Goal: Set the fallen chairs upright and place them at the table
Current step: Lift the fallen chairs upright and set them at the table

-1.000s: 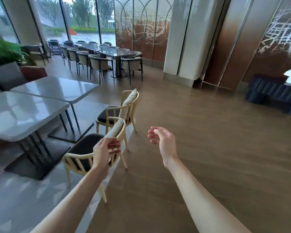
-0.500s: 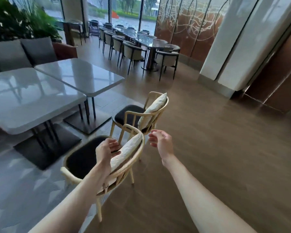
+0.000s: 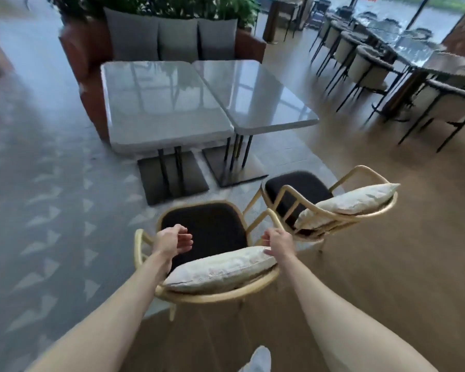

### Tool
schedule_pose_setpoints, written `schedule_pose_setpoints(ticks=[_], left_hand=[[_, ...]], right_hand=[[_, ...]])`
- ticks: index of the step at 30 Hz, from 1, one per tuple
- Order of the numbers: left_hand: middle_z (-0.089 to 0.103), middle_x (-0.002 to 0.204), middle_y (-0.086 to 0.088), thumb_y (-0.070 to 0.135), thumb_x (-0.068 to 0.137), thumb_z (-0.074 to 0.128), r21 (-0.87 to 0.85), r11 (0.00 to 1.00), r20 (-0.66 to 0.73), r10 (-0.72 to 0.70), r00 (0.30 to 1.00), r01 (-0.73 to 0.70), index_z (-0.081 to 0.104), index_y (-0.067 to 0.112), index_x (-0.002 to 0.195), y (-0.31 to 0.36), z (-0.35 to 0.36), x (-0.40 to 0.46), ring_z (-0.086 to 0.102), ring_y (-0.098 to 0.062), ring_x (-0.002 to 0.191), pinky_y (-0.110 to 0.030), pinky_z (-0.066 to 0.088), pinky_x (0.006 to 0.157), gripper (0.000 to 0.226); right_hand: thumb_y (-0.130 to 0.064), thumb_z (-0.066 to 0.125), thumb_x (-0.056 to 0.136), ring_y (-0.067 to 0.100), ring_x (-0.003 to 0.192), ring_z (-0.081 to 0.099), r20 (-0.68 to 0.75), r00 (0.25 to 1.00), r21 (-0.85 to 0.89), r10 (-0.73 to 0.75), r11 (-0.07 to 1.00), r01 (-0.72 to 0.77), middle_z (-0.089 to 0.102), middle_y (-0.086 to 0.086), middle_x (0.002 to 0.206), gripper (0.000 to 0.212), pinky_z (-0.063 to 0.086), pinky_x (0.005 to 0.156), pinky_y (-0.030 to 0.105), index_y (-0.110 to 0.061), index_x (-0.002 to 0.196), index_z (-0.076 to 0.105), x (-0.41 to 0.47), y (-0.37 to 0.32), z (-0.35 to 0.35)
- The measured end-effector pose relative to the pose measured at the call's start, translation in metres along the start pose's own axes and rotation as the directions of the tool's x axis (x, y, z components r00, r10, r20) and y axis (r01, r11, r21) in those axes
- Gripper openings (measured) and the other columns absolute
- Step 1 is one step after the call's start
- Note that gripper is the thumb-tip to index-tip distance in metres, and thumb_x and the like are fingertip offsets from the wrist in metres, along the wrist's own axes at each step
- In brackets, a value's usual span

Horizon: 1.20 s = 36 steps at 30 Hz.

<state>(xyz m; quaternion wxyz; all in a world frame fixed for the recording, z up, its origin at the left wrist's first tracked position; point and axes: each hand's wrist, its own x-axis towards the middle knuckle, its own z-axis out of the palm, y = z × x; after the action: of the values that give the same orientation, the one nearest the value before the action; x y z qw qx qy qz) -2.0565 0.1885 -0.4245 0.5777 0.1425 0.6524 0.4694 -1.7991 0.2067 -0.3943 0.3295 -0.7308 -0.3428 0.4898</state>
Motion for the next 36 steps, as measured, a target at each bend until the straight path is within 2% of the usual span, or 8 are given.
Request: schedule_pose_setpoints(ticks=[6, 11, 13, 16, 19, 24, 30, 36], left_hand=[[0.057, 0.074, -0.012, 0.006, 0.098, 0.051, -0.166, 0.970, -0.312, -0.222, 0.924, 0.177, 0.056, 0.004, 0.084, -0.063, 0.030, -0.015, 0.057, -0.023, 0.061, -0.031, 0.055, 0.051, 0.015], [0.055, 0.072, -0.011, 0.010, 0.096, 0.061, -0.347, 0.865, -0.445, -0.492, 0.748, 0.362, 0.055, 0.006, 0.095, -0.119, 0.045, -0.037, 0.053, -0.020, 0.059, -0.038, 0.053, 0.057, 0.007], [0.058, 0.081, -0.015, 0.009, 0.091, 0.067, -0.417, 0.824, -0.435, -0.552, 0.712, 0.384, 0.057, 0.004, 0.104, -0.134, 0.048, -0.041, 0.057, -0.023, 0.068, -0.043, 0.056, 0.067, 0.017], [0.061, 0.100, -0.017, 0.008, 0.090, 0.068, -0.495, 0.772, -0.354, -0.598, 0.719, 0.398, 0.055, 0.006, 0.111, -0.145, 0.050, -0.036, 0.062, -0.031, 0.094, -0.048, 0.054, 0.078, 0.026], [0.060, 0.111, -0.020, 0.004, 0.089, 0.067, -0.549, 0.748, -0.302, -0.594, 0.745, 0.374, 0.053, 0.007, 0.121, -0.151, 0.046, -0.027, 0.060, -0.034, 0.093, -0.054, 0.053, 0.072, 0.036], [0.057, 0.126, -0.021, 0.005, 0.090, 0.062, -0.602, 0.700, -0.218, -0.607, 0.764, 0.384, 0.051, 0.011, 0.136, -0.164, 0.032, -0.010, 0.059, -0.040, 0.102, -0.069, 0.050, 0.071, 0.047], [0.066, 0.112, -0.019, 0.010, 0.092, 0.066, -0.561, 0.705, -0.174, -0.613, 0.771, 0.434, 0.059, 0.008, 0.131, -0.172, 0.027, 0.004, 0.064, -0.034, 0.094, -0.050, 0.057, 0.050, 0.040], [0.067, 0.115, -0.020, -0.003, 0.091, 0.062, -0.608, 0.692, -0.196, -0.607, 0.771, 0.390, 0.056, 0.003, 0.134, -0.174, 0.023, 0.009, 0.066, -0.030, 0.097, -0.047, 0.055, 0.073, 0.044]], right_hand=[[-0.012, 0.058, 0.096, 0.026, 0.084, 0.059, 0.115, 0.957, -0.118, 0.266, 0.960, -0.253, 0.061, 0.008, 0.080, 0.009, 0.055, 0.083, 0.040, -0.006, 0.097, 0.065, 0.060, 0.028, -0.002], [-0.019, 0.062, 0.096, 0.035, 0.115, 0.060, -0.076, 0.880, -0.108, 0.468, 0.874, -0.474, 0.056, 0.020, 0.136, 0.056, 0.054, 0.100, 0.047, 0.001, 0.145, 0.044, 0.065, 0.068, -0.006], [-0.019, 0.064, 0.094, 0.036, 0.120, 0.060, -0.068, 0.824, -0.032, 0.563, 0.824, -0.566, 0.053, 0.021, 0.140, 0.066, 0.055, 0.099, 0.048, 0.003, 0.149, 0.035, 0.065, 0.085, -0.008], [-0.009, 0.066, 0.090, 0.034, 0.119, 0.057, 0.100, 0.743, 0.065, 0.662, 0.741, -0.669, 0.055, 0.019, 0.132, 0.061, 0.054, 0.098, 0.053, -0.002, 0.146, 0.041, 0.065, 0.106, -0.005], [-0.003, 0.066, 0.090, 0.038, 0.115, 0.057, 0.229, 0.700, 0.125, 0.677, 0.693, -0.710, 0.056, 0.020, 0.127, 0.052, 0.053, 0.093, 0.062, -0.008, 0.138, 0.046, 0.062, 0.121, 0.002], [-0.003, 0.064, 0.093, 0.041, 0.104, 0.062, 0.335, 0.668, 0.340, 0.664, 0.576, -0.743, 0.061, 0.022, 0.124, 0.052, 0.052, 0.062, 0.063, -0.008, 0.141, 0.046, 0.051, 0.147, 0.022], [-0.004, 0.063, 0.095, 0.037, 0.123, 0.063, 0.258, 0.730, 0.485, 0.633, 0.568, -0.665, 0.063, 0.017, 0.135, 0.052, 0.045, 0.103, 0.066, -0.012, 0.144, 0.045, 0.067, 0.157, 0.032], [0.009, 0.059, 0.091, 0.035, 0.121, 0.064, 0.188, 0.737, 0.523, 0.649, 0.569, -0.634, 0.067, 0.022, 0.126, 0.042, 0.049, 0.105, 0.058, 0.000, 0.132, 0.054, 0.078, 0.162, 0.038]])
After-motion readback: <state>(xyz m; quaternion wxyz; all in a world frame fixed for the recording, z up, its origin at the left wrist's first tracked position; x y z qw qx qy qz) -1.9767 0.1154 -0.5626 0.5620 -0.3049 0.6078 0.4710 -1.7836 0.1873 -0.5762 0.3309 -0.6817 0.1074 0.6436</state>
